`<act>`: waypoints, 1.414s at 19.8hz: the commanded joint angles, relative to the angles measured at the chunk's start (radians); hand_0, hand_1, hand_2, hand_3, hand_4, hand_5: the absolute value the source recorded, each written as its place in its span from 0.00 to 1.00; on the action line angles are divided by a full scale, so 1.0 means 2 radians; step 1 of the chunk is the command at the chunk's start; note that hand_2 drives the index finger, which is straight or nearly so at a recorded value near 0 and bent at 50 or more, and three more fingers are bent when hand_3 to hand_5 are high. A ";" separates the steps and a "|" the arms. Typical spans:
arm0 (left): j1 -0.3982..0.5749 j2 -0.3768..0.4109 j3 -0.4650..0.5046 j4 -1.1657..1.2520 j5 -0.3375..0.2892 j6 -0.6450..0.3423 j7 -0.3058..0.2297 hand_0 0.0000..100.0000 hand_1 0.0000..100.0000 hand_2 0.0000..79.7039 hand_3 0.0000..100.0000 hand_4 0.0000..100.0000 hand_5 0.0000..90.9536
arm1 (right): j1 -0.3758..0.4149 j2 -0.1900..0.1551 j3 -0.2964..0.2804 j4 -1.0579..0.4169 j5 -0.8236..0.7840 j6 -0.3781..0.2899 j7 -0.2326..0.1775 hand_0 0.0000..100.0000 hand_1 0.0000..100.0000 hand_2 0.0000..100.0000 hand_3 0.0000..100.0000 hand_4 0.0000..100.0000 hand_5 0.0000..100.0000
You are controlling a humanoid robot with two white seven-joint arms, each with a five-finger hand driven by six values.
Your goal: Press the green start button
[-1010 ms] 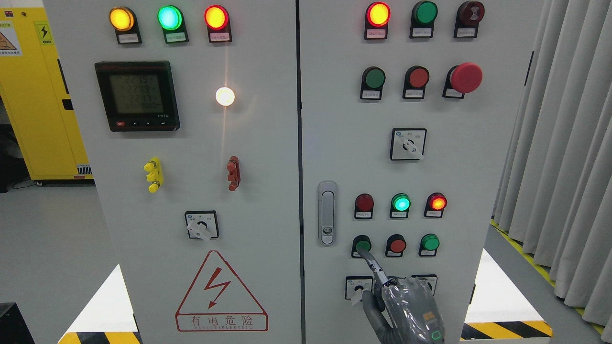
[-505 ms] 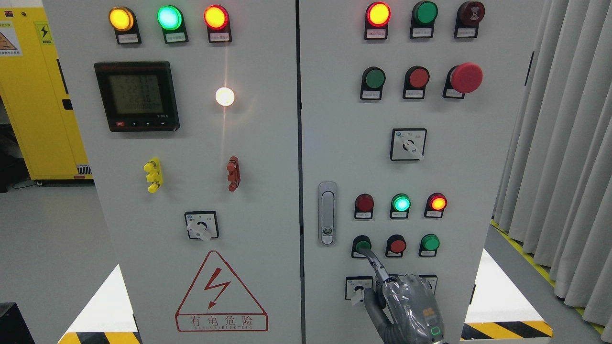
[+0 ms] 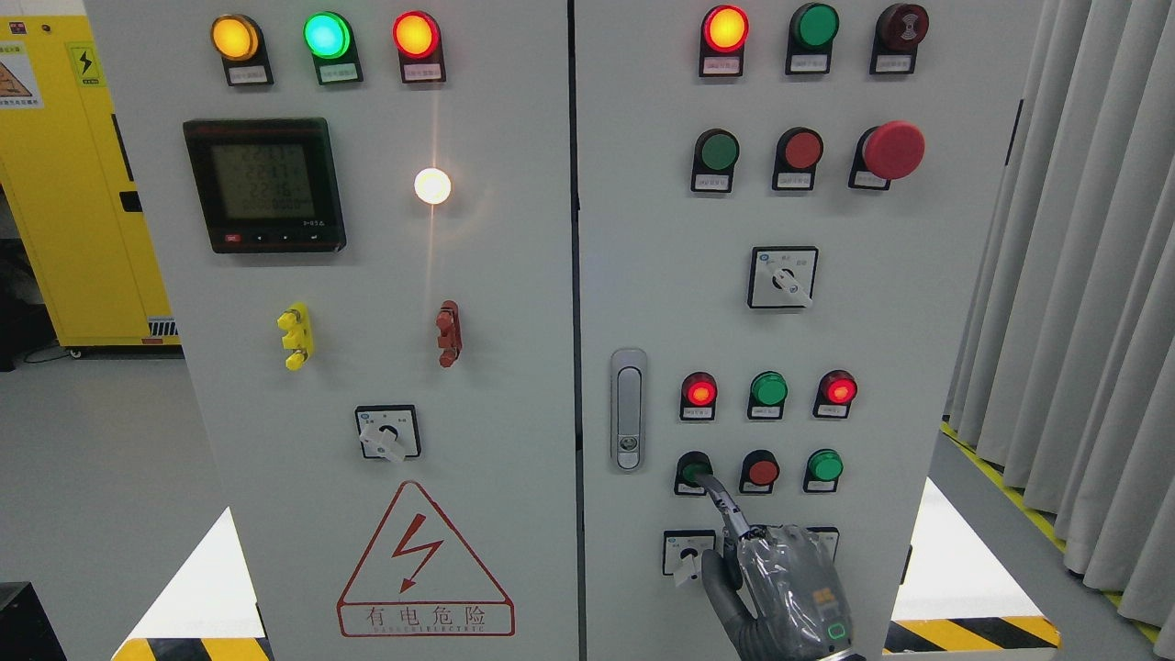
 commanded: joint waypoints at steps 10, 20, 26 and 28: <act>0.000 0.000 0.000 0.000 0.000 0.000 0.000 0.12 0.56 0.00 0.00 0.00 0.00 | 0.010 0.003 0.002 -0.022 -0.007 -0.003 -0.019 0.85 0.97 0.01 0.93 0.97 1.00; 0.000 0.000 0.000 0.000 0.000 0.000 0.000 0.12 0.56 0.00 0.00 0.00 0.00 | 0.024 0.003 0.004 -0.034 -0.025 -0.028 -0.037 0.91 0.94 0.04 0.91 0.98 1.00; 0.000 0.000 0.000 0.000 0.000 0.000 0.000 0.12 0.56 0.00 0.00 0.00 0.00 | 0.049 -0.003 0.029 -0.069 -0.148 -0.055 -0.031 0.94 0.91 0.06 0.72 0.81 0.81; 0.000 0.000 0.000 0.000 0.000 0.000 0.000 0.12 0.56 0.00 0.00 0.00 0.00 | 0.061 -0.004 0.040 -0.082 -0.207 -0.055 -0.028 0.88 0.88 0.07 0.63 0.74 0.75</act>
